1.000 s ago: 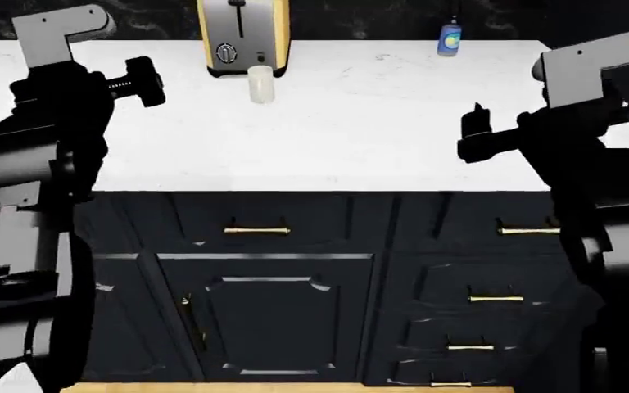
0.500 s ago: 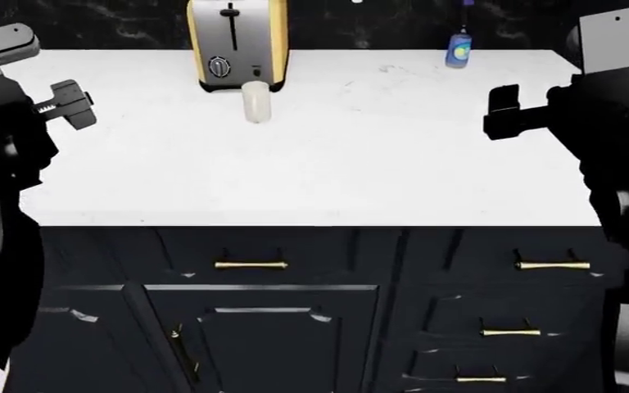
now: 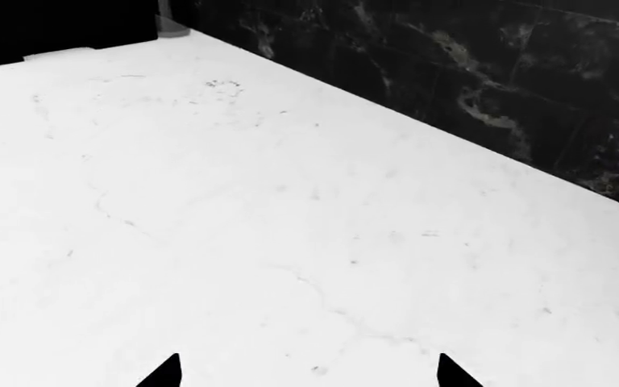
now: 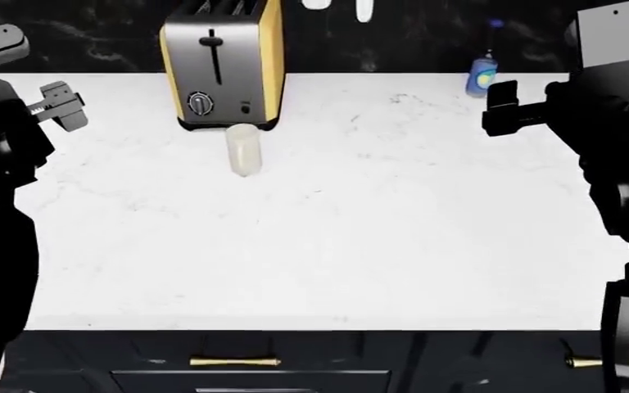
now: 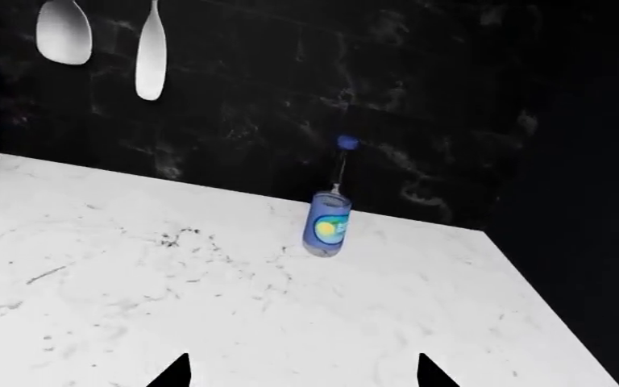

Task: A wet mug is on the counter and needs to be dried. Pick it up and place it upside down in the open cabinet.

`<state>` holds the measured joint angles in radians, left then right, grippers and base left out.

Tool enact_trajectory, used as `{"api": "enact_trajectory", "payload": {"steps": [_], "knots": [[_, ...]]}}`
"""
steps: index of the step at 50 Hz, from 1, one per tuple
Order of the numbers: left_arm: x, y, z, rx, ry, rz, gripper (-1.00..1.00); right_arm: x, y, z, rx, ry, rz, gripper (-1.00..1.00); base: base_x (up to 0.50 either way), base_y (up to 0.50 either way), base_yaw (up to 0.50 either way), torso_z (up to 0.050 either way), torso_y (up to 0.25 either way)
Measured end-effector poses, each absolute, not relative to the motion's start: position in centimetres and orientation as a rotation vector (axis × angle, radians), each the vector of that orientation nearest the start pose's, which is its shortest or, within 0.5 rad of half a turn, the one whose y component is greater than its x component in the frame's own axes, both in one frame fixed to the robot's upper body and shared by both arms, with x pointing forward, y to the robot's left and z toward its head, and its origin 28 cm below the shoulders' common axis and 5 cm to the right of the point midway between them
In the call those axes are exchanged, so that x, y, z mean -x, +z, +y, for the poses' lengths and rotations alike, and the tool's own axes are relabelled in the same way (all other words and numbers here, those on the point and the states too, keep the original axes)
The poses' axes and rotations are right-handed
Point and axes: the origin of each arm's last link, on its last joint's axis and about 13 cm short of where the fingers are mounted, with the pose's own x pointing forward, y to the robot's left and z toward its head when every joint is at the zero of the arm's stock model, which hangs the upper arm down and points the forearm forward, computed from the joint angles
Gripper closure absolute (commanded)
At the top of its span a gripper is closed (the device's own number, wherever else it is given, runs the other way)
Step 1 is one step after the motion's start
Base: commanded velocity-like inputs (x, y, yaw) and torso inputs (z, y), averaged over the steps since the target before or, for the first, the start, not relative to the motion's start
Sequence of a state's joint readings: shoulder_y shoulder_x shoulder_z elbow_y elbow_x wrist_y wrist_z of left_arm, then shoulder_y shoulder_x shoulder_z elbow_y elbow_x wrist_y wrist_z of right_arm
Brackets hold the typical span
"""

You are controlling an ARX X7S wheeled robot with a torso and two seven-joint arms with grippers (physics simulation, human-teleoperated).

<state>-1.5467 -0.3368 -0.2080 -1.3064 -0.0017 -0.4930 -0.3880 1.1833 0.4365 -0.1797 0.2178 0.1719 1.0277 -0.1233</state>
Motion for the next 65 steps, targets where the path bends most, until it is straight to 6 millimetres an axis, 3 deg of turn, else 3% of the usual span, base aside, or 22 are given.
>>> {"api": "enact_trajectory", "payload": {"steps": [24,30,56,65], "knots": [[-40.9,25.9,34.6,0.201,0.698,0.255,-1.00,-35.4,28.1,-21.0,0.211,-0.076,0.122,-1.00,0.50,0.00,0.00,0.000,0.000],[-41.0,26.0,34.5,0.202,0.688,0.249,-1.00,-35.3,28.0,-20.9,0.212,-0.078,0.121,-1.00,0.00,0.00,0.00,0.000,0.002],[-41.5,28.3,34.0,0.172,0.597,0.108,-1.00,-35.4,27.6,-21.0,0.191,-0.080,0.112,-1.00,0.00,0.00,0.00,0.050,0.000],[-41.9,28.5,33.1,0.107,0.453,0.067,-1.00,-35.3,27.5,-21.0,0.186,-0.080,0.109,-1.00,0.00,0.00,0.00,0.000,0.000]]}}
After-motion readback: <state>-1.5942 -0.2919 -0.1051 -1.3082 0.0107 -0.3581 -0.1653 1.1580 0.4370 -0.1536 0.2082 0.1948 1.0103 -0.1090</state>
